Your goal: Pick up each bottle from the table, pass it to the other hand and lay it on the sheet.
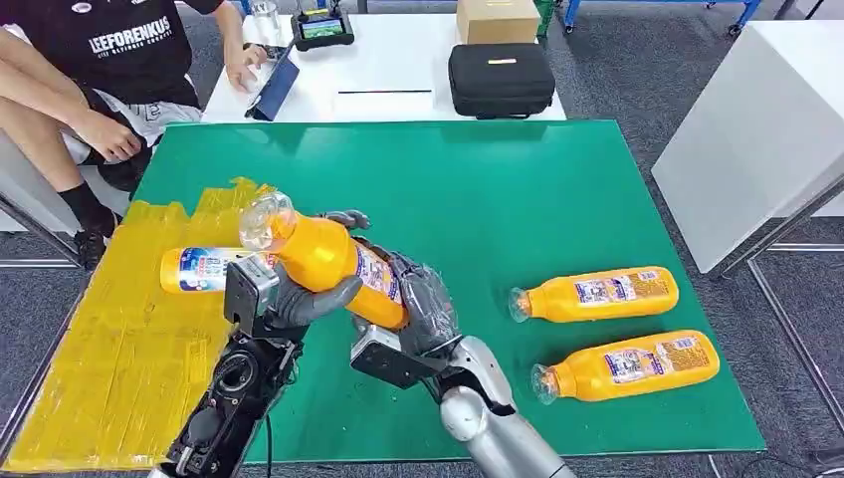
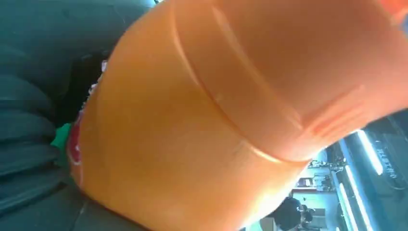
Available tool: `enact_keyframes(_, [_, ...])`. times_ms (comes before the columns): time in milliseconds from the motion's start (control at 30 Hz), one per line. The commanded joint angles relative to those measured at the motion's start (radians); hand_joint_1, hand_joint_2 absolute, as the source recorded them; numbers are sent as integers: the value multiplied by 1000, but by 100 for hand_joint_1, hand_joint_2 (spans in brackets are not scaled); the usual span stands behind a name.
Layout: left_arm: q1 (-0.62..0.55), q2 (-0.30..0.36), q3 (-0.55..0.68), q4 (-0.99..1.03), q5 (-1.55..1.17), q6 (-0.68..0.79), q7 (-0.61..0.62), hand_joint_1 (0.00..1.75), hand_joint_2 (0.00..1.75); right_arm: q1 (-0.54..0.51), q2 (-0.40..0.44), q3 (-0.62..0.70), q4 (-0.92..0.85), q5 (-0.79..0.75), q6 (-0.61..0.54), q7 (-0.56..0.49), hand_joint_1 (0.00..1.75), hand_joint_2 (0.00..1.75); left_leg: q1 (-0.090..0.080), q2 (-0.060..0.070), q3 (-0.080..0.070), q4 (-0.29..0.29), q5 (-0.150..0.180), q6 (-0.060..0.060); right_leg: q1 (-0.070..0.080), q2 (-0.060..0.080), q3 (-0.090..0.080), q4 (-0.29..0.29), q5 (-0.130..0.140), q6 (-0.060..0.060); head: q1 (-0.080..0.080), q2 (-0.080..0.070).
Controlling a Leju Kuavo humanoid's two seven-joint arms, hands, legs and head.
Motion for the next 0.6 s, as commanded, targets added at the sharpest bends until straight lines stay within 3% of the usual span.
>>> enact_keyframes(33, [-41, -3, -37, 44, -10, 12, 7, 175, 175, 35, -59, 76, -52, 2, 2, -9, 175, 175, 2, -3, 5, 0, -2, -4, 2, -5, 6, -1, -3, 0, 0, 0])
enact_keyframes(333, [-67, -23, -9, 41, -44, 67, 19, 175, 175, 8, -47, 44, -77, 4, 5, 3, 175, 175, 3, -2, 4, 2, -3, -4, 2, -5, 5, 1, -3, 0, 0, 0])
enact_keyframes(367, [-66, -28, 6, 46, -48, 80, 16, 175, 175, 10, -42, 34, -77, 3, -10, -9, 162, 175, 2, -2, 3, 1, -1, -3, 2, -4, 3, 0, -2, 0, 0, 0])
enact_keyframes(400, [-69, -28, 19, 52, -56, 98, 7, 175, 175, 13, -39, 22, -83, 2, -26, -19, 2, 175, 3, -2, 4, 2, -3, -5, 2, -5, 5, 1, -3, 0, 0, 0])
enact_keyframes(467, [-79, -21, 37, 59, -105, 170, -15, 175, 175, 16, -40, -1, -109, -3, -40, -26, 0, 175, 2, -1, 4, 1, -2, -4, 2, -3, 4, 0, -2, 0, 0, 0])
enact_keyframes(533, [-98, -3, 13, 71, -437, 441, -1, 175, 175, 37, -50, -35, -170, 7, -58, -26, 0, 175, 2, -2, 3, 2, -2, -4, 2, -4, 4, 1, -2, 0, 0, 0])
enact_keyframes(600, [-111, 7, 12, 86, -700, 571, 81, 175, 175, 75, -71, -76, -267, 28, -72, -18, 0, 175, 2, -2, 2, 1, -1, -3, 1, -4, 3, 0, -2, 0, -1, 0])
